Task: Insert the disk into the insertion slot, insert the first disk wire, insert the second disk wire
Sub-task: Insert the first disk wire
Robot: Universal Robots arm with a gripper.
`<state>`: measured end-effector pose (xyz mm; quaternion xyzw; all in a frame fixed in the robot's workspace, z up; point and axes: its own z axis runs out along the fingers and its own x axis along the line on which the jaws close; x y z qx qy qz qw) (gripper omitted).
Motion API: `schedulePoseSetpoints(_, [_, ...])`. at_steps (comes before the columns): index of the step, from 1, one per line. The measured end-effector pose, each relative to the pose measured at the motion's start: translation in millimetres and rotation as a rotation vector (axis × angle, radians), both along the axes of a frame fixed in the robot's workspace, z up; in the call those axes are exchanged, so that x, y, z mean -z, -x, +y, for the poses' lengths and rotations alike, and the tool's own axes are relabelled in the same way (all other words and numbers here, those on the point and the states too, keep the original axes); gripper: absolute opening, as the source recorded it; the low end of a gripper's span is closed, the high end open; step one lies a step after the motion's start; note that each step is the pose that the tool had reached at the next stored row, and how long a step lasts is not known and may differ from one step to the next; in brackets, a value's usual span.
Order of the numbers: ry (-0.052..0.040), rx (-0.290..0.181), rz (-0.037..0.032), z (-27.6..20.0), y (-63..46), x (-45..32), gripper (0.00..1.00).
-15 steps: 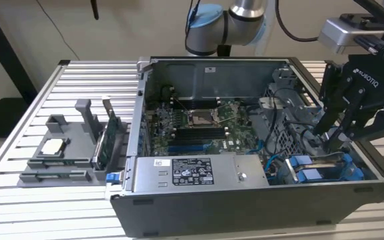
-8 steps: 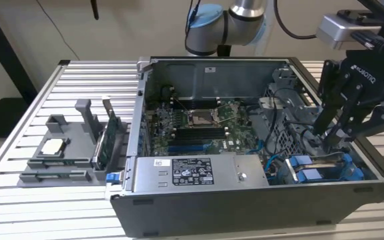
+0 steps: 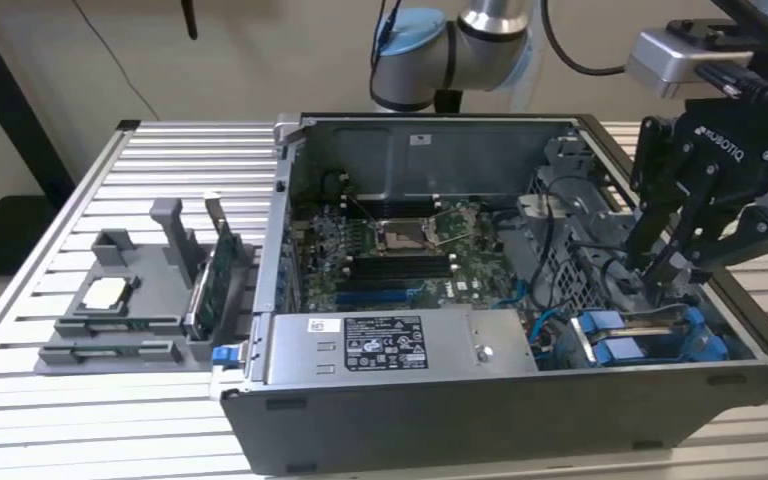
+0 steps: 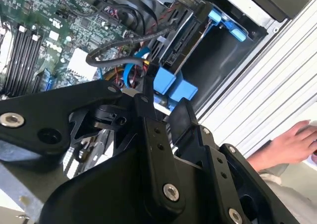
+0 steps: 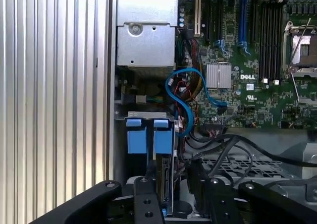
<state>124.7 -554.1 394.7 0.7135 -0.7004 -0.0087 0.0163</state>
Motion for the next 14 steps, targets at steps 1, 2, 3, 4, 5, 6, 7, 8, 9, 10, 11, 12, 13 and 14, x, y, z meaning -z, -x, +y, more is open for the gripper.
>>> schedulePoseSetpoints(1, [-0.0019, -0.011, -0.0025, 0.1, -0.1, 0.5, 0.41])
schedulePoseSetpoints(2, [-0.0036, -0.023, -0.0045, 0.1, -0.1, 1.1, 0.41])
schedulePoseSetpoints(3, [-0.0059, -0.035, -0.0067, 0.2, 0.0, 1.7, 0.41])
schedulePoseSetpoints(4, [-0.0093, -0.042, -0.0089, 0.1, 0.1, 2.1, 0.41])
schedulePoseSetpoints(5, [-0.0162, -0.047, -0.0114, 0.1, 0.4, 2.6, 0.41])
schedulePoseSetpoints(6, [-0.0253, -0.051, -0.0133, 0.2, 0.8, 3.2, 0.41])
schedulePoseSetpoints(7, [-0.0340, -0.056, -0.0149, 0.2, 1.2, 3.5, 0.41])
schedulePoseSetpoints(8, [-0.0424, -0.061, -0.0162, 0.3, 1.5, 3.8, 0.41])
schedulePoseSetpoints(9, [-0.0513, -0.067, -0.0176, 0.3, 1.8, 4.3, 0.41])
schedulePoseSetpoints(10, [-0.0577, -0.073, -0.0197, 0.4, 1.8, 4.7, 0.41])
schedulePoseSetpoints(11, [-0.0615, -0.079, -0.0218, 0.4, 1.8, 5.0, 0.41])
schedulePoseSetpoints(12, [-0.0654, -0.087, -0.0243, 0.4, 1.9, 5.4, 0.41])
schedulePoseSetpoints(13, [-0.0691, -0.097, -0.0268, 0.4, 1.9, 5.7, 0.41])
schedulePoseSetpoints(14, [-0.0731, -0.109, -0.0294, 0.4, 1.9, 6.0, 0.41])
